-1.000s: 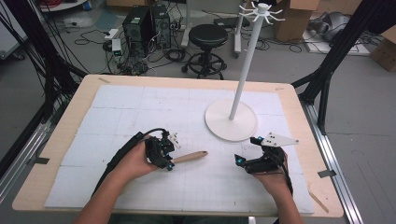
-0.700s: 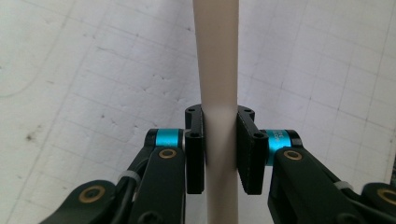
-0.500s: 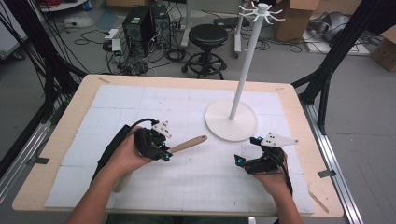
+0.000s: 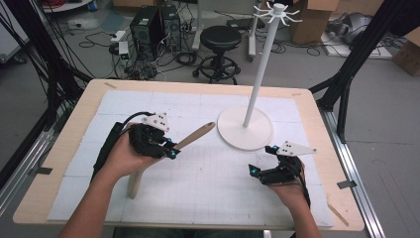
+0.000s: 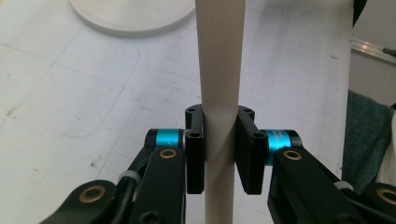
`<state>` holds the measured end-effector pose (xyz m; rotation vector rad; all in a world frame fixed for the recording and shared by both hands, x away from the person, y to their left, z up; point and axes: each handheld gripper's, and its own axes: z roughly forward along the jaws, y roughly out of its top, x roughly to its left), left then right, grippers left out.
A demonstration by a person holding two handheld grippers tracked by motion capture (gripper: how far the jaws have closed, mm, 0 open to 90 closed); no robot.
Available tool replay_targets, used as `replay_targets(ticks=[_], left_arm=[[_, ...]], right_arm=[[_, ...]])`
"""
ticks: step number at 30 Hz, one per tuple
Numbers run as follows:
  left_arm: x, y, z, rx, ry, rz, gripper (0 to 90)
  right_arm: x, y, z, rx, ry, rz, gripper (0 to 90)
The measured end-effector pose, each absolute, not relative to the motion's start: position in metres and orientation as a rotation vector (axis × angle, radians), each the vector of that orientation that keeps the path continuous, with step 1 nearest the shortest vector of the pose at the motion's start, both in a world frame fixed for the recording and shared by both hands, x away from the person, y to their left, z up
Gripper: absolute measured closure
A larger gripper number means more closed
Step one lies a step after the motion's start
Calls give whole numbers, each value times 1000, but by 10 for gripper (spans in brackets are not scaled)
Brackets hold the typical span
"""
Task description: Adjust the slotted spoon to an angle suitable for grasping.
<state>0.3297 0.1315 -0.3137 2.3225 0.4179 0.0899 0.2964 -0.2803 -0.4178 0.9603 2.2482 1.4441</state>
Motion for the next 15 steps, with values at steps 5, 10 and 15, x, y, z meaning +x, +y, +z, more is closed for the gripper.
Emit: replay_targets(ticks=[5,10,15], left_arm=[[329,140,-302,2258,414,101,759],[330,145,-293,2174,402,85,759],[336,148,-285,2127,378,78,759]], right_arm=[[297,-279,-418,962,2255,1439,9],[296,-279,-417,966,2238,1453,9],[297,-282,-413,974,2206,1485,10]])
